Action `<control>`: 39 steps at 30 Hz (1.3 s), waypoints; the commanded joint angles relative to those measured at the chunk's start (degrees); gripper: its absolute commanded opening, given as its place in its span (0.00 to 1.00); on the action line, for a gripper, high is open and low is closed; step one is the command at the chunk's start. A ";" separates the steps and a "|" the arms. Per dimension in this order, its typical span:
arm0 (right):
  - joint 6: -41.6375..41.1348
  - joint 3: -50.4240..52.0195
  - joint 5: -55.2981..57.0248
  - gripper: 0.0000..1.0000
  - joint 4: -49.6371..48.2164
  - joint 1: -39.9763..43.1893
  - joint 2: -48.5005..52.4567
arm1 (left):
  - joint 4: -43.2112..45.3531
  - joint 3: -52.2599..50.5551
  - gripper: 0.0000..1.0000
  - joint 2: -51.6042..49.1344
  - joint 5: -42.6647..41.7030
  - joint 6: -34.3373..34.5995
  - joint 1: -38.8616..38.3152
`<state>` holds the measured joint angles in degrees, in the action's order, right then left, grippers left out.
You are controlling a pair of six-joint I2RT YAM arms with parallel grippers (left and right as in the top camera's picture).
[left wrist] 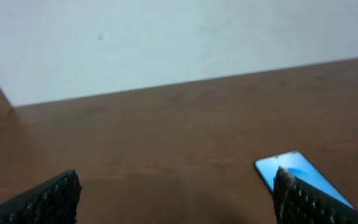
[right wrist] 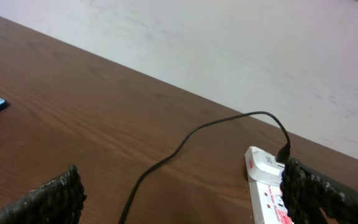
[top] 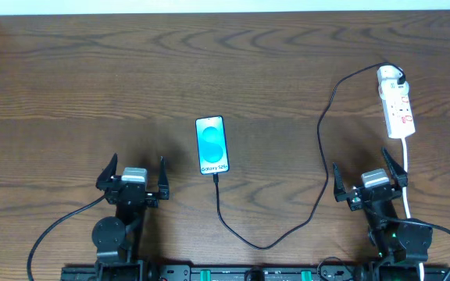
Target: Plug charger to phone and switch on socket
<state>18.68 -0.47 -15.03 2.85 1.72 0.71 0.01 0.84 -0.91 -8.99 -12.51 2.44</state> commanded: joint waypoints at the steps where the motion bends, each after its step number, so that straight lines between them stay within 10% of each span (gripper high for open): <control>1: 0.02 0.15 -0.35 0.99 0.15 -0.31 -0.39 | -1.46 -0.61 0.98 0.83 2.21 -0.94 -0.66; 39: 0.02 0.15 -0.35 0.99 0.15 -0.31 -0.39 | -3.58 -0.61 0.98 0.61 2.43 -0.94 -0.66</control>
<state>18.68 -0.47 -15.03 2.81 1.72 0.71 -1.34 1.06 -0.62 -6.46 -12.53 2.09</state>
